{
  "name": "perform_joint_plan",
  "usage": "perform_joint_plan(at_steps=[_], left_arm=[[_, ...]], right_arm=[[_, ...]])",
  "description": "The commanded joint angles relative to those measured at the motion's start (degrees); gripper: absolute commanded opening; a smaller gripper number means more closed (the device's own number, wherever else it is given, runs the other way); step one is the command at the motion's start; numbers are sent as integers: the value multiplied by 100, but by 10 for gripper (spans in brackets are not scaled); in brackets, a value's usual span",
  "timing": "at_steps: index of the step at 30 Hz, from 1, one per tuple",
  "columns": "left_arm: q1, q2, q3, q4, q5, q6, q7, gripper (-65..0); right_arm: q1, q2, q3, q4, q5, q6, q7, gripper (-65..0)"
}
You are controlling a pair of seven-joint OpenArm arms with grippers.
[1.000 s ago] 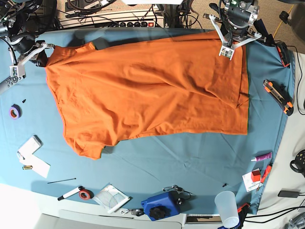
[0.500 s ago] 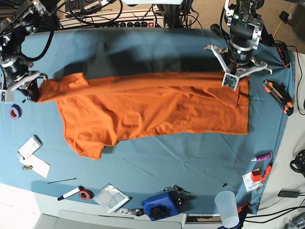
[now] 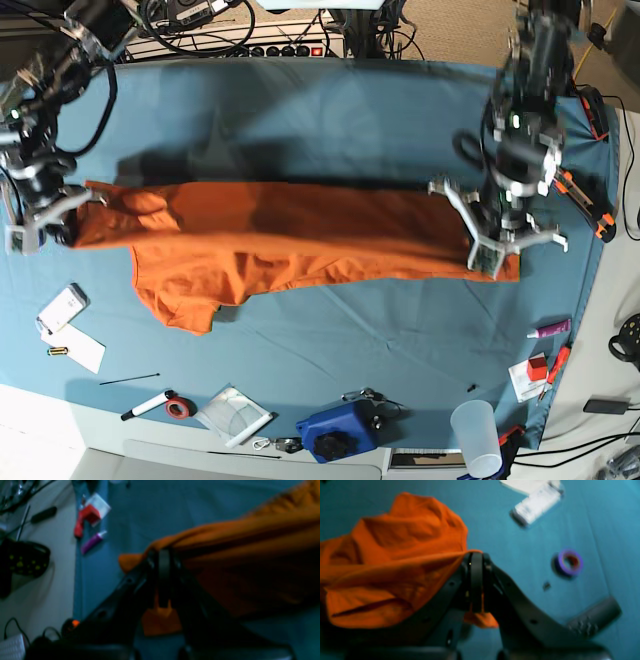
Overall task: Layout the t-shirt on the table in an organized manner, then fold the t-shirt properly
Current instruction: 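Lift the orange shirt with both grippers and swing it up off the table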
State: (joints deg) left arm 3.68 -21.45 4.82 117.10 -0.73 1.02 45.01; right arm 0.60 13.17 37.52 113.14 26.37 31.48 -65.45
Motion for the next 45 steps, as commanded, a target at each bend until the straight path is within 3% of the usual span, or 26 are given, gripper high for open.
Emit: perform_joint_plan(at_steps=[1, 5, 9, 12, 15, 20, 23, 27, 35, 39, 45], left_arm=[[-245, -48, -20, -68, 11, 44, -116, -650], [-966, -48, -20, -656, -173, 44, -118, -650], [-1722, -46, -20, -1250, -518, 17, -179, -650], [-2328, -46, -20, -1886, -931, -442, -365, -650], [-3051, -44, -17, -2656, -1204, -706, -553, -650], [-4516, -48, -20, -3888, -1414, -710, -586, -650], [-5324, -48, -20, -4277, -1456, -710, -256, -650], [-6004, -68, -20, -4330, -1757, -710, 522, -650], [-5772, -157, -20, -4325, -2225, -778, 1207, -650], [-5340, -157, -20, -4321, -2573, -1012, 1565, -650], [-4568, -160, -20, -4092, -2597, -1010, 1893, -650]], right_arm=[[153, 111, -81, 74, -140, -68, 293, -650], [514, 109, -444, -87, -815, -308, 588, -650], [1187, 114, -533, -863, -914, -308, 717, -650], [1917, 197, -533, -1720, -903, -302, 765, -650], [2817, 466, -612, -2649, -914, -304, 824, -650], [4623, 1078, -1185, -4304, -955, -302, 898, -650], [5670, 1351, -1497, -4981, -949, -306, 811, -650], [6474, 1580, -1578, -5047, -918, -304, 275, -650], [6201, 2052, -1565, -5034, -345, -302, -459, -650], [5665, 2076, -1572, -4765, 254, -302, -905, -650], [4503, 2068, -1572, -4068, 352, -302, -1047, -650]])
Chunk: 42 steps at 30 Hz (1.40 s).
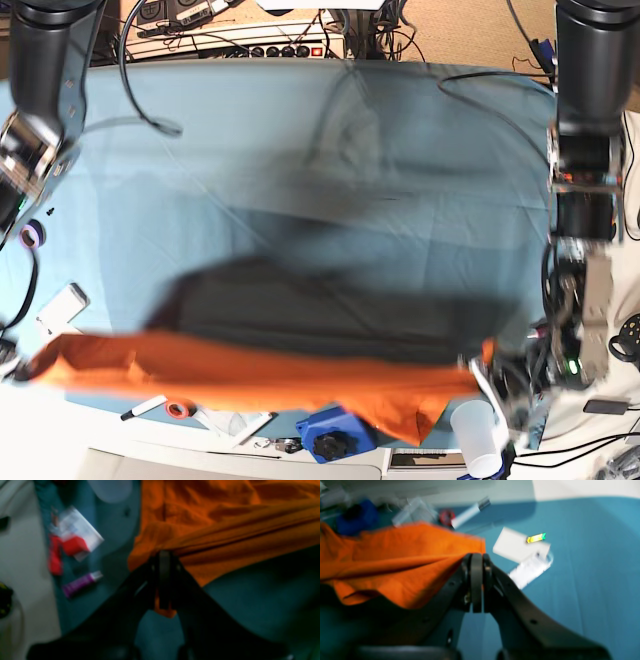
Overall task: Layout the t-shirt on the table in an organized manner, then fold the t-shirt properly
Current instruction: 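Lift the orange shirt with both grippers and swing it up off the table, then lay the lifted shirt back down flat with both grippers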
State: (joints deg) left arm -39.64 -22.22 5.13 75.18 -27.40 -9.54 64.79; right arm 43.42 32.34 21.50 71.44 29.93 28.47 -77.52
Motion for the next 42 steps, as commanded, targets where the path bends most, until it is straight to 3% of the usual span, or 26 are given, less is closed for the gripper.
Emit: perform_joint_plan(at_steps=[1, 7, 19, 28, 31, 36, 42], left_arm=[[-90, -81, -50, 190, 70, 46, -26, -650], [885, -81, -50, 684, 76, 44, -4, -650], [2549, -83, -50, 1222, 365, 50, 35, -650], [3504, -81, -50, 2258, 673, 72, 125, -650], [3821, -81, -50, 2505, 852, 74, 125, -650], [4242, -85, -50, 2787, 1425, 376, 120, -650], [4376, -175, -50, 2870, 1631, 374, 310, -650]], right_arm=[[7, 149, 31, 238, 66, -2, 120, -650], [-1342, 149, 35, 815, 269, -26, 105, -650], [-3460, 61, 131, 883, 472, -42, 236, -650], [-3965, -986, 2002, 883, 1530, 756, 2, -650], [-4065, -1191, 2636, 883, 1847, 1051, -216, -650], [-4395, -1191, 3397, 883, 2315, 1153, -248, -650], [-4566, -920, 3711, 883, 2494, 1153, -248, -650]])
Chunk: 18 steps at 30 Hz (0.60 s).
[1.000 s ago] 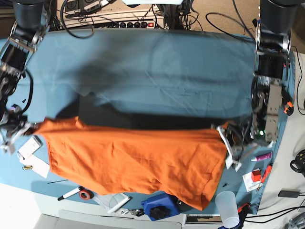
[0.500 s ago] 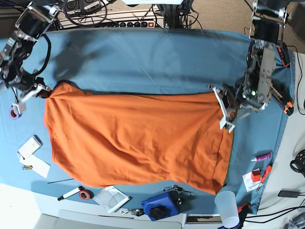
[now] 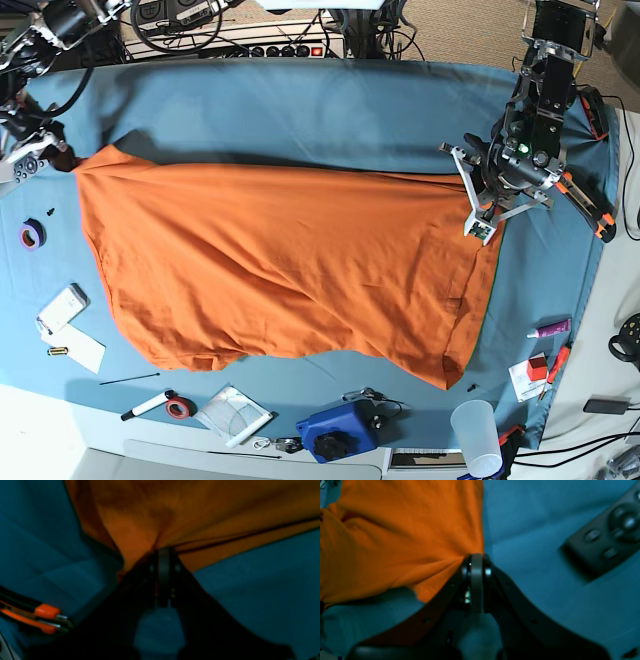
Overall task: Layout the t-shirt on the table in an organized manner, then fold the t-shirt properly
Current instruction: 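Lay the lifted shirt back down flat with both grippers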
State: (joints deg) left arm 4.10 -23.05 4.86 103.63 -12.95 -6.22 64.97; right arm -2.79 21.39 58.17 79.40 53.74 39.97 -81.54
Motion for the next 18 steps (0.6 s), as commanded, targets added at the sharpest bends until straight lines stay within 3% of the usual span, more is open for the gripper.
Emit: perform_joint_plan(at_steps=[1, 11, 15, 18], left_arm=[[7, -94, -24, 57, 184, 42, 326, -650], [649, -94, -26, 994, 195, 37, 402, -650], [1071, -96, -28, 1255, 562, 39, 271, -650], [1231, -109, -28, 1290, 815, 24, 256, -650]], right_arm=[[52, 216, 44, 87, 116, 3, 154, -650], [-15, 291, 44, 87, 424, 3, 154, -650], [-323, 256, 44, 236, 876, 3, 154, -650], [-599, 74, 44, 688, 879, 3, 154, -650]])
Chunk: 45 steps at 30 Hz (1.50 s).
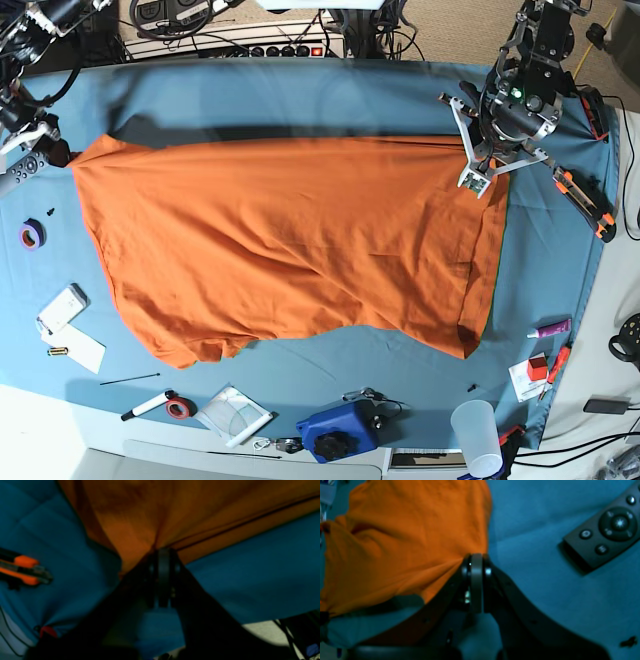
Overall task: Layout the t-shirt on the table in an organized manner, then fold the t-shirt properly
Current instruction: 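Lay the lifted shirt back down flat with both grippers, then adjust the shirt corner with the left gripper, then release it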
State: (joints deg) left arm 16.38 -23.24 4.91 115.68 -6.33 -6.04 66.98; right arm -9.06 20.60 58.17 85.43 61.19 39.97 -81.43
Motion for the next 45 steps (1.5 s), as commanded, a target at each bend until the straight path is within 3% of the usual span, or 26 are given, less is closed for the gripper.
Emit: perform_joint_plan(at_steps=[1, 8, 14, 20, 22, 26, 28, 34, 42, 45], left_arm=[[52, -109, -33, 85, 177, -26, 57, -650], [299, -341, -33, 87, 181, -33, 72, -650], [584, -686, -33, 87, 160, -57, -15, -650], [680, -710, -33, 85, 125, 393, -142, -650], [680, -708, -33, 85, 125, 393, -116, -650], [678, -708, -33, 87, 120, 413, 146, -421], [680, -708, -33, 144, 120, 553, 166, -370], [680, -708, -33, 804, 122, 673, 195, -370], [529, -708, -33, 1375, 118, 719, -695, -370], [424, -708, -33, 1373, 120, 715, -431, -370]], right_arm=[[-57, 66, 44, 254, 133, 3, 143, -650], [-518, -413, 46, 1156, -358, 3, 143, -650], [-778, -603, 44, 1357, -719, 3, 143, -650], [-776, -647, 39, 1357, -726, 3, 143, -650], [-776, -647, 39, 1357, -728, 3, 143, -650], [-776, -649, 39, 1357, -728, 3, 143, -650], [-776, -649, 39, 1357, -728, 3, 143, -650], [-776, -649, 39, 1357, -730, 3, 143, -650], [-776, -649, 39, 1357, -879, 3, 143, -650], [-776, -651, 39, 1357, -881, 3, 143, -650]])
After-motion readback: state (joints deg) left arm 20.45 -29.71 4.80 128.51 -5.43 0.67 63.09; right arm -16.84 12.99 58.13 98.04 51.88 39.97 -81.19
